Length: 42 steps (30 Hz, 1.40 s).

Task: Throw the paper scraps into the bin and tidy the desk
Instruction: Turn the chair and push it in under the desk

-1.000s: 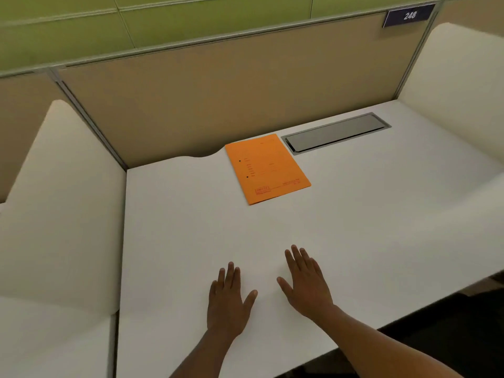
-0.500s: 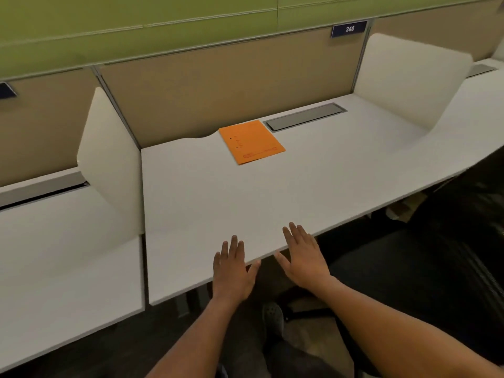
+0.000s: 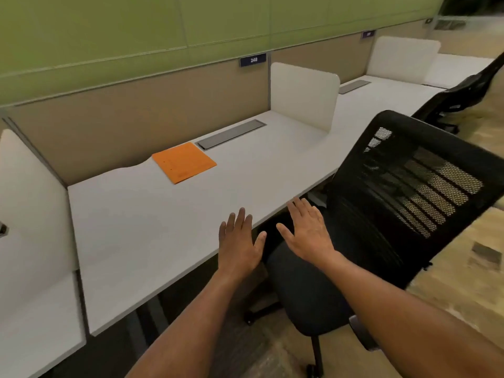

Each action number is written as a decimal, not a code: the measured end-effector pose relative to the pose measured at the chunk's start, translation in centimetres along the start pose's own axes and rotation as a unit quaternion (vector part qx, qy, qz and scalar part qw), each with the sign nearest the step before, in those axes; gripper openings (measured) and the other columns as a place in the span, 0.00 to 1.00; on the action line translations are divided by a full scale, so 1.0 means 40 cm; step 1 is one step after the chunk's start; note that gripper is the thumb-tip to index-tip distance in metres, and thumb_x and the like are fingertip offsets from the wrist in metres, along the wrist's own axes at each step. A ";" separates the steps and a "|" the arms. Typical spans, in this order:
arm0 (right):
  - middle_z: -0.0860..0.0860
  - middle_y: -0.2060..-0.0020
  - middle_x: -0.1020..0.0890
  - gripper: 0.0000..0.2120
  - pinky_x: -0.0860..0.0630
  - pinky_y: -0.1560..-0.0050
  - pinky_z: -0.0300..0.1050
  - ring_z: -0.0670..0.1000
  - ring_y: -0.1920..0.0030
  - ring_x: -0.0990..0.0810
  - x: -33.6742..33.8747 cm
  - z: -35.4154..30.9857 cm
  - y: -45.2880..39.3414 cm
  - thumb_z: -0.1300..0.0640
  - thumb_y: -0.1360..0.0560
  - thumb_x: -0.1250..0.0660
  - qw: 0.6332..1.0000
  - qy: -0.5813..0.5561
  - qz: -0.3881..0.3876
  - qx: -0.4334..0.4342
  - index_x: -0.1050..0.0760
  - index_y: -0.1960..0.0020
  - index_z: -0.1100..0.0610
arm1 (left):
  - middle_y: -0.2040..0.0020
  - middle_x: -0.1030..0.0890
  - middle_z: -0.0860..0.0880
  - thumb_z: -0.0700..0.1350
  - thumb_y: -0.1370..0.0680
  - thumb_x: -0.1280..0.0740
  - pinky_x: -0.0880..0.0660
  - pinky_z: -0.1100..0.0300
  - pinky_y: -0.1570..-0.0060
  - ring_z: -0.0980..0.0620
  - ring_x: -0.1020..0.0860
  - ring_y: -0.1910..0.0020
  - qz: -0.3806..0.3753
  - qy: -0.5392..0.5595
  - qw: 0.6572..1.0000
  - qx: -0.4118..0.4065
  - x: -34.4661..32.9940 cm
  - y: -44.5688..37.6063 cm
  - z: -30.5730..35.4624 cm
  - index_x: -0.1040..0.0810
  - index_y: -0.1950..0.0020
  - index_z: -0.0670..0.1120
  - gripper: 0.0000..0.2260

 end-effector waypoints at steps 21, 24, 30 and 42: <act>0.54 0.25 0.34 0.28 0.53 0.24 0.53 0.53 0.24 0.42 0.623 0.948 0.179 0.41 0.20 0.42 0.978 0.076 0.165 -0.107 0.34 0.26 0.56 | 0.22 0.39 0.46 0.59 0.20 0.43 0.48 0.46 0.25 0.46 0.44 0.23 0.021 0.109 0.984 -0.143 -0.183 -0.134 1.093 0.34 0.25 0.47 0.27; 0.55 0.26 0.32 0.27 0.51 0.25 0.53 0.54 0.25 0.40 0.666 1.029 0.175 0.42 0.20 0.41 0.978 0.067 0.171 -0.095 0.33 0.27 0.57 | 0.22 0.39 0.45 0.59 0.20 0.42 0.48 0.46 0.25 0.46 0.43 0.23 0.027 0.126 0.981 -0.149 -0.196 -0.165 1.202 0.34 0.25 0.46 0.27; 0.55 0.27 0.31 0.27 0.49 0.25 0.54 0.55 0.25 0.39 0.690 1.141 0.096 0.41 0.19 0.44 0.981 0.034 0.173 -0.076 0.32 0.27 0.57 | 0.22 0.39 0.44 0.60 0.20 0.42 0.47 0.47 0.25 0.46 0.43 0.23 0.049 0.148 0.977 -0.146 -0.204 -0.231 1.326 0.37 0.24 0.45 0.29; 0.55 0.32 0.25 0.30 0.36 0.30 0.55 0.54 0.31 0.30 0.636 1.312 -0.144 0.38 0.20 0.52 0.977 -0.149 0.097 -0.114 0.30 0.29 0.57 | 0.20 0.52 0.41 0.66 0.27 0.36 0.52 0.49 0.24 0.44 0.53 0.22 -0.001 0.190 0.981 -0.028 -0.337 -0.453 1.401 0.52 0.21 0.41 0.46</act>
Point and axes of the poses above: each hand's wrist, its own y-axis away from the middle knuckle, its own x-axis out of the back of the hand, z = x × y, the point moved 8 cm from there along -y, towards the middle knuckle
